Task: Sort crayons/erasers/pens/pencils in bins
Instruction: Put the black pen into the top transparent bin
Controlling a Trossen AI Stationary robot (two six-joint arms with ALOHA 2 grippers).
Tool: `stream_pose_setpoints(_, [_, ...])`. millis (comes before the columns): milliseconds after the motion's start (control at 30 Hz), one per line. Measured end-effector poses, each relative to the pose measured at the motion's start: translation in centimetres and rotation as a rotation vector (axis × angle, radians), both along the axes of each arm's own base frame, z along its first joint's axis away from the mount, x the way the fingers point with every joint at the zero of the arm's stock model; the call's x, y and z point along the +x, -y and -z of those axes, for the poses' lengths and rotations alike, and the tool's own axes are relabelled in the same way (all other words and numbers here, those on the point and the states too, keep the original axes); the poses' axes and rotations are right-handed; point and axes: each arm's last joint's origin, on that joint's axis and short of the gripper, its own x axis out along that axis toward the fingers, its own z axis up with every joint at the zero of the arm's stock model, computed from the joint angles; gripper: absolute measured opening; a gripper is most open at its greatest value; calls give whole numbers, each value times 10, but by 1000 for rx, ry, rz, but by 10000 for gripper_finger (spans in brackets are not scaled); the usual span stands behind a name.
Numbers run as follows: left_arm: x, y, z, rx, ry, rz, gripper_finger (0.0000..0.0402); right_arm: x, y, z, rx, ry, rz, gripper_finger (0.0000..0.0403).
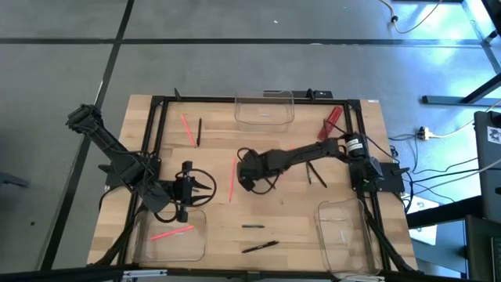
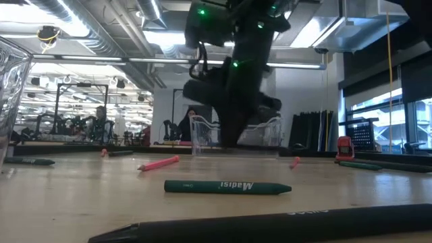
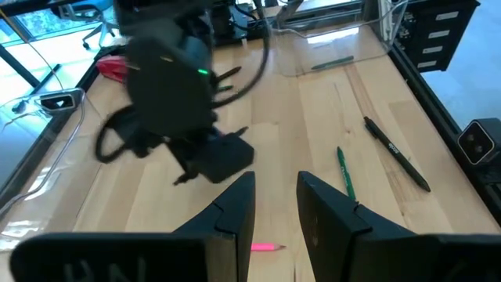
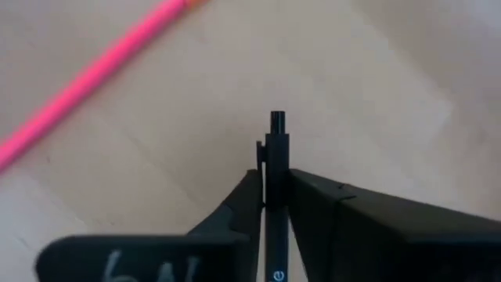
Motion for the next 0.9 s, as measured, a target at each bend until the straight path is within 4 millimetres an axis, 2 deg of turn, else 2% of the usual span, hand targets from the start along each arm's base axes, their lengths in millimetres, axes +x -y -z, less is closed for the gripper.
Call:
stream_pose_setpoints(300, [0,0,0,2,1,-3,89,17,56,-68,-98,-5,-158,53])
stream_pose_setpoints(433, [1,-2,0,14,17,-45,89,18,84,-100,-186,-14,-234,53])
stream_pose_setpoints(533, [2,-5,-1,9,34,-97,89,15,105,-117,-230,-30,-284,53])
stream_pose_setpoints(667, [5,-12,-2,8,62,-184,89,11,131,-125,-273,-59,-353,53])
stream_pose_setpoints(900, [11,-23,-2,24,75,-267,89,-1,180,-118,-302,-128,-490,53])
